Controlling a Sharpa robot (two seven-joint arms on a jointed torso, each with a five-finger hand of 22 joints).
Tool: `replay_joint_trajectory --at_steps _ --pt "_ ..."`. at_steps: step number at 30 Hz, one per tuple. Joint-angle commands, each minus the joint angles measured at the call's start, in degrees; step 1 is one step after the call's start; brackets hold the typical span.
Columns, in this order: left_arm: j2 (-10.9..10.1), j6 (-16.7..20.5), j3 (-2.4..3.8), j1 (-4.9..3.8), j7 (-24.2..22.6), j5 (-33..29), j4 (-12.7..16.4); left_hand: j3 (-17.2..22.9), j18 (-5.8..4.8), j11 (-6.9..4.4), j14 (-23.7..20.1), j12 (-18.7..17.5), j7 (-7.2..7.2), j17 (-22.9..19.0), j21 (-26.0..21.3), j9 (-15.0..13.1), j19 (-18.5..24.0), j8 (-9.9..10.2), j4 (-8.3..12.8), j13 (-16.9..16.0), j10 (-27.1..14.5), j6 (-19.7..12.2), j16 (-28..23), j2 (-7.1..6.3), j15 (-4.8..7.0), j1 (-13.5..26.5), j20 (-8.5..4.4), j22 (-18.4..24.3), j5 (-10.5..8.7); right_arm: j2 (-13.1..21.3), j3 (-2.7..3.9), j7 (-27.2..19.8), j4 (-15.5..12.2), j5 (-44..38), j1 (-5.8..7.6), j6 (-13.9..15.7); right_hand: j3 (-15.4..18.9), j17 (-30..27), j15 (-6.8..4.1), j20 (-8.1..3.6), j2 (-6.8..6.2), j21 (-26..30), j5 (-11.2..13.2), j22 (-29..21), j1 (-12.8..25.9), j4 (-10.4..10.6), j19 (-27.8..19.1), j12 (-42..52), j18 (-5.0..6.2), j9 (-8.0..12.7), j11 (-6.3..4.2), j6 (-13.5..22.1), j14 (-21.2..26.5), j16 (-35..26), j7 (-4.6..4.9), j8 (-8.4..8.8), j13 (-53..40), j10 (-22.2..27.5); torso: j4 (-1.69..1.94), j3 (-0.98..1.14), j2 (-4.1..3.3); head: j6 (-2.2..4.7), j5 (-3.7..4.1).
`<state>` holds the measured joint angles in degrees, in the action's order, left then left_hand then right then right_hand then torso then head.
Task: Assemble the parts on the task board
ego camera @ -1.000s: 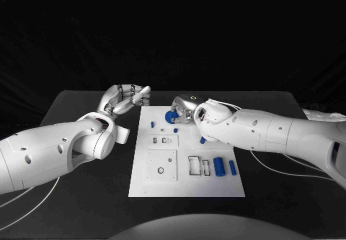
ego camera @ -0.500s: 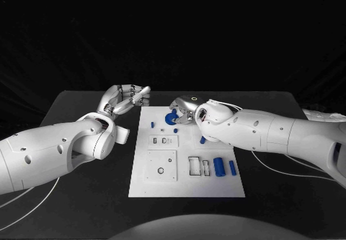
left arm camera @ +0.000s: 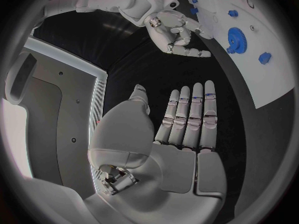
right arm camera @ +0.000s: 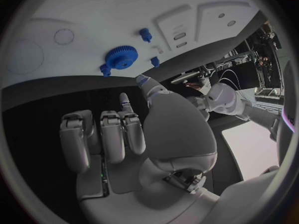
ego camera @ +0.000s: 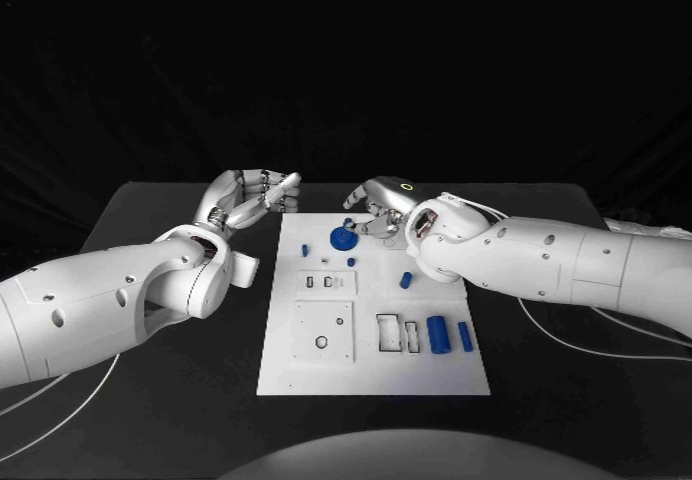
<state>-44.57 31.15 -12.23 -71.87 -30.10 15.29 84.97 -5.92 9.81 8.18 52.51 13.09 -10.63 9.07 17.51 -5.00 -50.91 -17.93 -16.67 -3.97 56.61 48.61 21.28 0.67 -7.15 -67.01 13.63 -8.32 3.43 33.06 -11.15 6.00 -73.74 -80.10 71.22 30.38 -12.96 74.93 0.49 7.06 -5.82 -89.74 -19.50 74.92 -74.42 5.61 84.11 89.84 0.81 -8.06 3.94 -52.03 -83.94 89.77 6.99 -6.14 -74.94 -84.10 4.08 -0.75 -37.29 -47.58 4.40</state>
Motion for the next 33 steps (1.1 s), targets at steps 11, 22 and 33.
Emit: replay_joint_trajectory --at_steps 11,22,33 --pt "1.5 -0.6 0.02 0.1 -0.6 0.2 -1.7 -0.4 0.67 0.02 -0.5 -0.1 -0.03 0.1 -0.2 -0.1 0.4 0.2 -0.1 -0.1 0.4 0.6 -0.4 0.63 0.02 -0.1 0.18 0.0 0.21 15.4 -0.06 -4.8 -11.7 15.1 4.9 -0.8 1.6 15.1 -0.73 -0.73 -0.79 -0.3 3.8 15.1 1.6 0.9 5.9 0.2 -0.81 0.3 -1.24 -1.5 -6.1 0.2 -1.21 0.43 -15.1 -5.9 -0.47 0.04 0.39 0.72 2.52" --pt "1.5 -0.8 0.02 0.85 -0.7 0.2 -2.2 -0.6 0.68 0.02 -0.5 -0.2 -0.02 0.1 -0.2 -0.1 0.4 0.3 0.0 -0.1 0.5 0.7 -0.4 0.73 0.02 -0.1 0.19 0.1 0.22 22.2 -0.26 -11.6 -8.6 35.5 2.09 -6.4 2.8 15.1 -1.77 -1.76 0.36 -0.3 9.4 15.1 0.3 1.6 5.9 0.2 -0.81 0.8 -2.64 -1.5 -6.1 0.2 -2.33 1.51 -15.1 -5.9 -1.06 0.52 0.71 1.01 4.75" --pt "1.3 -0.9 0.02 1.17 -0.6 0.2 -2.2 -0.6 0.68 0.01 -0.5 -0.2 -0.02 0.2 -0.2 -0.1 0.4 0.4 0.0 -0.1 0.5 0.7 -0.4 0.78 0.02 -0.2 0.2 0.1 0.24 20.9 -0.29 -11.1 -2.8 31.6 -1.36 -6.0 3.2 15.1 -2.11 -2.12 0.85 -0.3 11.0 15.1 -0.9 1.4 5.9 0.2 -0.81 0.9 -2.98 -2.2 -6.1 0.2 -2.59 1.53 -15.1 -5.9 -1.12 0.55 0.68 0.93 4.77"
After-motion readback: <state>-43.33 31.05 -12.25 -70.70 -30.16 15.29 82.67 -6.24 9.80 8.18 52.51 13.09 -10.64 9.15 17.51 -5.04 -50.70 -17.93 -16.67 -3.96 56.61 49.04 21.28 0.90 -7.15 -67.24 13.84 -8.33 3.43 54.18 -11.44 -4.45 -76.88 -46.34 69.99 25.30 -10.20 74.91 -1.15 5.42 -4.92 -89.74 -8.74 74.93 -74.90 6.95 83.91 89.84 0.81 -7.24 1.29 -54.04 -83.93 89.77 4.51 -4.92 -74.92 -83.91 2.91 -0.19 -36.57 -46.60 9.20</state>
